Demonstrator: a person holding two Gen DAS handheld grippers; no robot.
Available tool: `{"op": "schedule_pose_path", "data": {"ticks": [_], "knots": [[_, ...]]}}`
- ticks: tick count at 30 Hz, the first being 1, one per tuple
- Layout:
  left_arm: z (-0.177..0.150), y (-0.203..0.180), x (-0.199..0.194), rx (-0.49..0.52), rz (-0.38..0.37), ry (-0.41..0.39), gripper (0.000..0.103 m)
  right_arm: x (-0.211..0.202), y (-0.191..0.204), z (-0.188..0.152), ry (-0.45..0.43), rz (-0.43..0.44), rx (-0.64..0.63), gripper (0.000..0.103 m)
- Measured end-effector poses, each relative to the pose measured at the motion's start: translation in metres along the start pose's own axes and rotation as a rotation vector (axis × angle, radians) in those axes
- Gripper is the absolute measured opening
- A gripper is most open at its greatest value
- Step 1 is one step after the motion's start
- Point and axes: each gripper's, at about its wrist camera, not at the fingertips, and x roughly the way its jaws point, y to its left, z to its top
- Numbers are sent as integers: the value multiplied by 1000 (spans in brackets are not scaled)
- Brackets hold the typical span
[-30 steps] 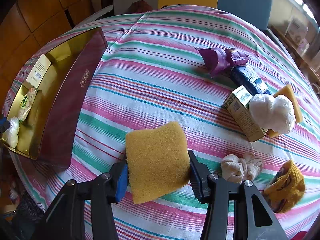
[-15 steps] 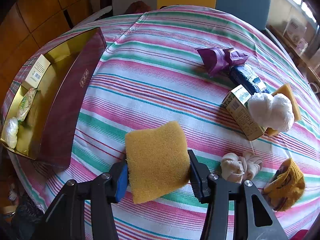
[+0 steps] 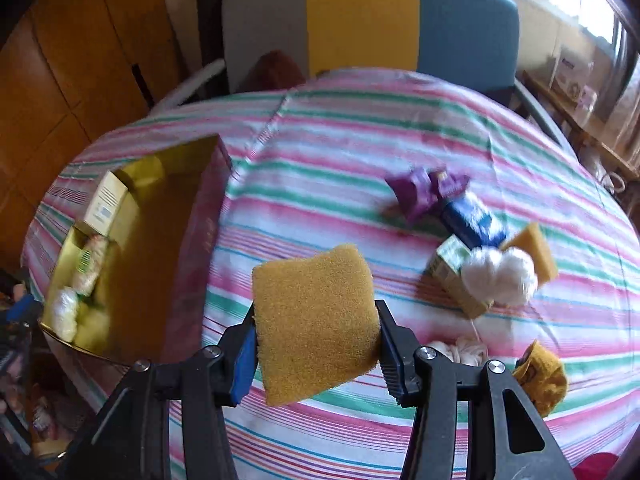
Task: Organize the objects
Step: 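Carry the yellow sponge into the tin and release it with the right tool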
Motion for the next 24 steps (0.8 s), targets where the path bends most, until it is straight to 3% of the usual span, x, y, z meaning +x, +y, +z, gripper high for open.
{"op": "schedule_pose_path", "data": {"ticks": [5,9,14,17,24], "knots": [[3,21,-5,-57,28,-28,48,-26,56,18,-76,87,-71,52],[6,40,-7,-105,61,-40,48,-20,114,25,-66,189,-135,53],[5,55,-5,-144,82,-30,48,31,188,20,49,227,-214,53],[3,58,-2,-153,83,-23,48,67,216,11,135,204,-226,54],[-1,59,5,-154,82,-6,48,92,260,-12,212,337,-251,59]]}}
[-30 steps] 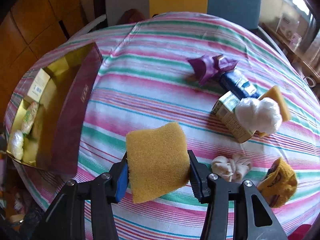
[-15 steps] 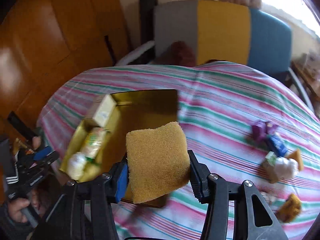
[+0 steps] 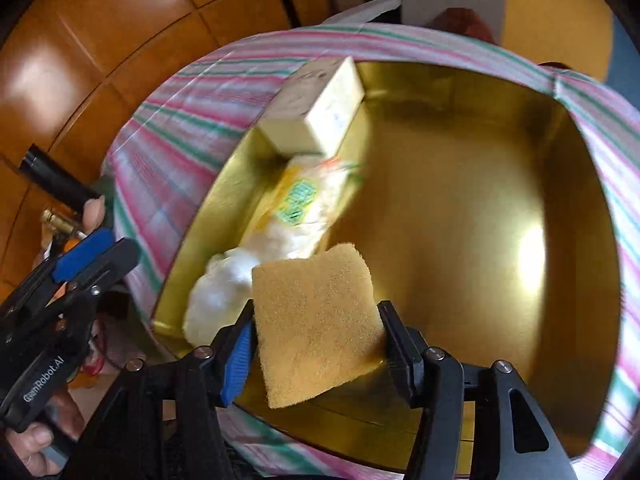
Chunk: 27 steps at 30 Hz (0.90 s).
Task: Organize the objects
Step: 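Carry the yellow sponge into the tin and release it with the right tool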
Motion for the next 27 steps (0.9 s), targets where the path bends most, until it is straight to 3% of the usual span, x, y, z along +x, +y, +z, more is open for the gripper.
{"op": "schedule_pose_path", "data": {"ticks": [5,9,13,27], "knots": [[-3,-6,1,20,-2,1,48,5,0,-4,-4,62,16,61],[-3,-11,-2,38,-3,-7,48,-2,-9,-9,-32,79,58,75],[-2,-17,-8,52,-4,-23,48,-22,-16,-14,-88,75,78,81],[-1,-46,-25,127,-33,-52,48,-103,-60,-33,-247,-96,100,86]]}}
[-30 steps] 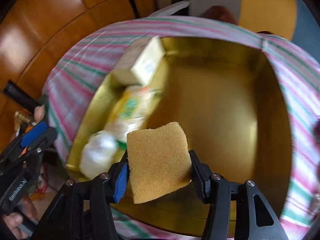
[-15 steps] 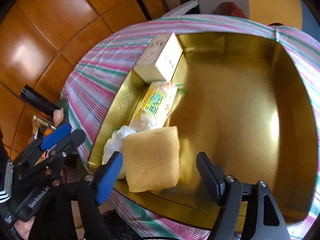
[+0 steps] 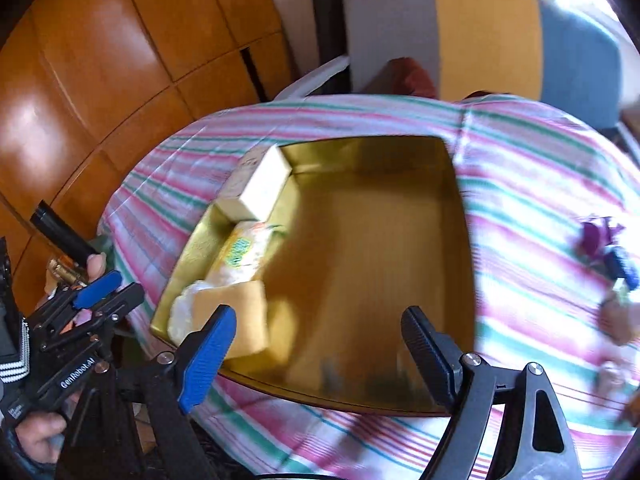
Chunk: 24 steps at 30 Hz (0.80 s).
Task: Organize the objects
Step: 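Carry the yellow sponge into the tin and release it with the right tool, then move both tools back toward the remaining items on the table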
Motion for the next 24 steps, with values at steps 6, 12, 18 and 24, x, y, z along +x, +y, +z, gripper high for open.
{"op": "schedule_pose_path", "data": {"ticks": [6,12,18,24], "knots": [[4,-20,-3,47,-24,-2,48,-31,-44,-3,-41,-102,37,89],[9,-45,-4,94,-51,-4,48,-61,-96,-6,-77,-207,96,90],[16,-74,-4,147,-87,-3,48,-91,-150,-7,-122,-336,155,90],[24,-103,1,191,-134,5,48,-116,-213,-12,-227,-490,271,91]]}}
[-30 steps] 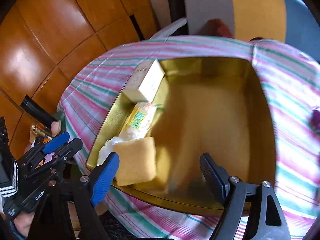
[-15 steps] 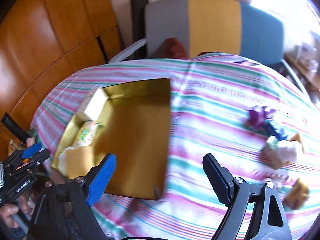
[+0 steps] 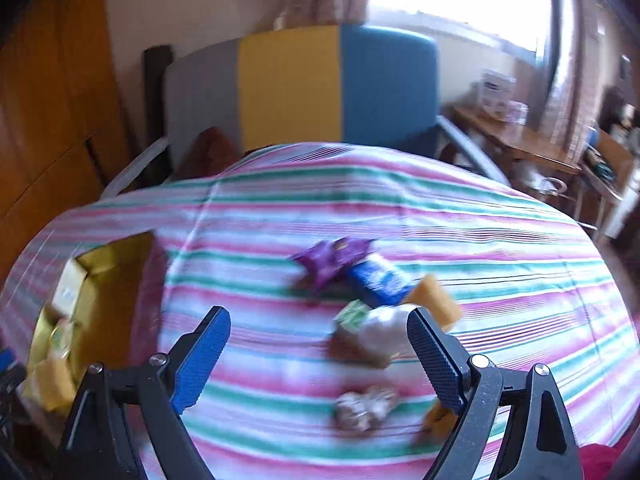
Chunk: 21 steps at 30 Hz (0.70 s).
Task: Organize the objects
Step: 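Move both tools back toward the remaining items on the table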
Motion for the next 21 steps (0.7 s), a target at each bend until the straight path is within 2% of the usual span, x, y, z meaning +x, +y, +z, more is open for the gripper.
{"op": "schedule_pose_path", "data": {"ticks": [4,6,9,21], "knots": [[10,-20,6,45,-24,6,48,12,-46,-3,-73,-117,105,91],[14,-29,10,64,-29,8,48,21,-69,-6,-42,-140,197,91],[20,-42,15,84,-46,12,48,23,-92,-6,-28,-108,315,91],[39,-89,30,154,-132,36,48,29,-118,-17,22,-106,466,93]]}}
